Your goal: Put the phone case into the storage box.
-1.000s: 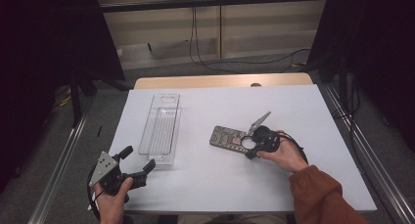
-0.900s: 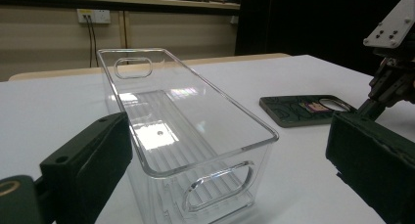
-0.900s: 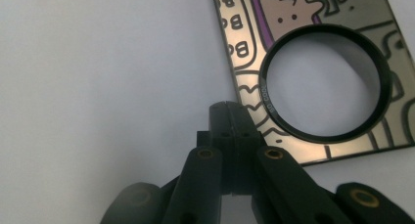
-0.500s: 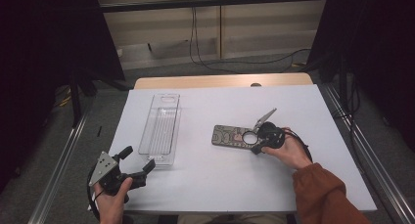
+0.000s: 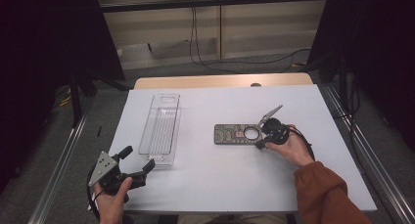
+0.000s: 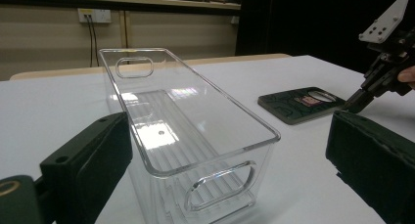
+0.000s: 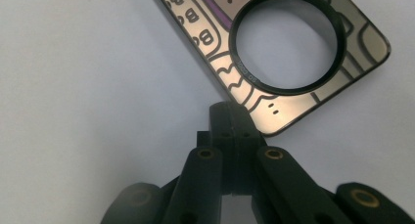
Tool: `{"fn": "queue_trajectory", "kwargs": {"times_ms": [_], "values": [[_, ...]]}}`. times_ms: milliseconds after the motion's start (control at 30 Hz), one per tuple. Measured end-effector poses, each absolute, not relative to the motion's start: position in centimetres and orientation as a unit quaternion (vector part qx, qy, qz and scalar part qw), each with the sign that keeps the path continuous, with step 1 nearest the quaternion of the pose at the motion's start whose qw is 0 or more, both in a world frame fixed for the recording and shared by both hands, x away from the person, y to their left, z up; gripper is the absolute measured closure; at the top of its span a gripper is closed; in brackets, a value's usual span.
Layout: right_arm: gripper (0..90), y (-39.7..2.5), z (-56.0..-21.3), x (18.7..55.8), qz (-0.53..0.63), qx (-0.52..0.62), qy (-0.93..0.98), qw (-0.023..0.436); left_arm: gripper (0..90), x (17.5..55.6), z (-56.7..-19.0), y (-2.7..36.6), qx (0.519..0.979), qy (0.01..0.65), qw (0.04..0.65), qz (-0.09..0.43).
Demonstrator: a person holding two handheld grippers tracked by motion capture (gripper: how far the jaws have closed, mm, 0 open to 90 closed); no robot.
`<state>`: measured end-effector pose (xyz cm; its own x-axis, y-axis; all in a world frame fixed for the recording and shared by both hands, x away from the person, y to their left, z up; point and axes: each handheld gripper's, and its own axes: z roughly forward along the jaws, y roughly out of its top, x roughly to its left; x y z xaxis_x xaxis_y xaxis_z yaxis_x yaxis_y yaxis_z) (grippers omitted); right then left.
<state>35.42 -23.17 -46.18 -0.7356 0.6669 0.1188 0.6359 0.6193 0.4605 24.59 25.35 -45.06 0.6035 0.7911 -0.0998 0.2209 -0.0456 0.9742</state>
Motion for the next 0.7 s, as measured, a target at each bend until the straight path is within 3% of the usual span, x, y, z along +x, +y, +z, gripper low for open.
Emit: {"fn": "queue_trajectory", "kwargs": {"times_ms": [400,700], "values": [[90.0,-22.1,-44.7,35.5,0.261,0.363,0.893,0.051,3.4,24.8,-45.1,25.2,0.681,0.371,0.582,0.244],[90.0,-18.1,-43.9,39.5,0.282,0.360,0.887,0.059,3.4,24.9,-45.1,25.1,0.682,0.371,0.581,0.242]]}}
